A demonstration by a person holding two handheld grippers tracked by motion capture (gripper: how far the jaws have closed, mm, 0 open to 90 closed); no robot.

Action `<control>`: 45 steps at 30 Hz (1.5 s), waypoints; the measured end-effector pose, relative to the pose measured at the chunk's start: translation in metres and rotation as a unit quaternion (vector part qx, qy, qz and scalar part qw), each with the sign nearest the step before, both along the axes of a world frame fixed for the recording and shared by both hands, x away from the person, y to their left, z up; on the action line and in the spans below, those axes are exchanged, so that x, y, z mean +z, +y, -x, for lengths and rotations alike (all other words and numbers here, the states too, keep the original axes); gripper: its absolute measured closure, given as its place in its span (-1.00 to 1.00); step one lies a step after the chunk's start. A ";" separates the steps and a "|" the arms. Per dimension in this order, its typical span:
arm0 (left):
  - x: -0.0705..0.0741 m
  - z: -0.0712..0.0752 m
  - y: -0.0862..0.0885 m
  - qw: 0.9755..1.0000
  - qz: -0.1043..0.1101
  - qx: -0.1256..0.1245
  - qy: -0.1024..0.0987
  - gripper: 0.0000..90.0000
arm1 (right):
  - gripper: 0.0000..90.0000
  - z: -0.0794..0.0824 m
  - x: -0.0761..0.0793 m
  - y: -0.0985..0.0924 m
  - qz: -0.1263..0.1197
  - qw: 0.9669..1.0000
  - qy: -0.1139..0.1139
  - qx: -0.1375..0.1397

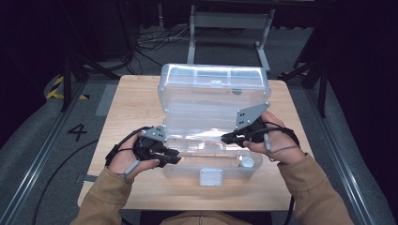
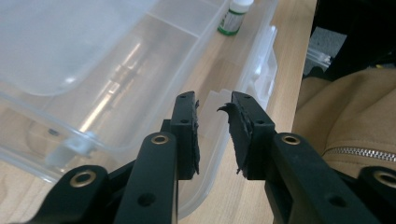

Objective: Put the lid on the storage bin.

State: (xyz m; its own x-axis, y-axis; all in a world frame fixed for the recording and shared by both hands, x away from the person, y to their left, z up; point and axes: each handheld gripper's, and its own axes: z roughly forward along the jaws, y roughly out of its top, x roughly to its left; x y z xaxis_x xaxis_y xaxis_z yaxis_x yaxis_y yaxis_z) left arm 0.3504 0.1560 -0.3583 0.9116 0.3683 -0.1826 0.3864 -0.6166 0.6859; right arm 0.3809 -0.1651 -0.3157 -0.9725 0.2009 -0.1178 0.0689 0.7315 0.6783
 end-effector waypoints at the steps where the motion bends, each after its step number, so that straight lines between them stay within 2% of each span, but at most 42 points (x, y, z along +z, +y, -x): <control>1: 0.002 0.000 0.001 1.000 0.005 0.003 -0.004 0.63 | 0.92 0.000 0.000 0.000 0.000 1.000 0.000 0.000; 4: 0.007 -0.001 0.005 1.000 0.014 0.006 -0.012 0.63 | 0.91 0.001 0.000 0.000 -0.002 1.000 0.001 -0.004; 8: 0.014 -0.002 0.011 0.999 0.041 0.014 -0.019 0.68 | 0.91 0.002 -0.001 0.000 -0.003 1.000 0.000 -0.008; 11: 0.017 -0.002 0.013 0.998 0.049 0.020 -0.028 0.74 | 0.90 0.002 -0.001 0.000 -0.004 1.000 0.000 -0.010; 14: 0.022 -0.002 0.015 0.997 0.064 0.033 -0.040 0.78 | 0.90 0.002 -0.001 -0.001 -0.006 1.000 0.000 -0.011; 17: 0.024 -0.002 0.016 0.996 0.072 0.039 -0.044 0.80 | 0.90 0.003 -0.001 0.000 -0.006 1.000 -0.001 -0.012; 19: 0.025 -0.003 0.018 0.994 0.082 0.050 -0.050 0.81 | 0.90 0.003 -0.001 -0.001 -0.007 1.000 -0.001 -0.012; 28: 0.032 -0.004 0.026 0.985 0.134 0.087 -0.066 0.85 | 0.90 0.004 -0.002 -0.001 -0.007 1.000 -0.003 -0.012; 31: 0.034 -0.005 0.028 0.982 0.141 0.096 -0.077 0.85 | 0.90 0.005 -0.003 -0.001 -0.009 1.000 -0.004 -0.014; 36: 0.037 -0.006 0.034 0.974 0.163 0.128 -0.085 0.85 | 0.89 0.006 -0.004 -0.001 -0.008 1.000 -0.005 -0.015; 38: 0.037 -0.007 0.034 0.974 0.166 0.131 -0.086 0.86 | 0.89 0.007 -0.004 -0.001 -0.008 1.000 -0.004 -0.014; 42: 0.038 -0.008 0.035 0.969 0.171 0.153 -0.092 0.85 | 0.89 0.008 -0.005 -0.001 -0.008 1.000 -0.004 -0.015; 45: 0.039 -0.009 0.035 0.967 0.172 0.162 -0.097 0.84 | 0.89 0.009 -0.005 0.000 -0.008 1.000 -0.006 -0.014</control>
State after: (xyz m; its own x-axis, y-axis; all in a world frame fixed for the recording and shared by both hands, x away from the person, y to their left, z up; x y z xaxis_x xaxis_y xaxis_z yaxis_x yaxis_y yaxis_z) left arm 0.3590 0.1914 -0.3197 0.7873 0.5889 -0.1825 0.3653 -0.2071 0.9075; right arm 0.3722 -0.1653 -0.3210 -0.9653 0.2293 -0.1253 0.0813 0.7191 0.6901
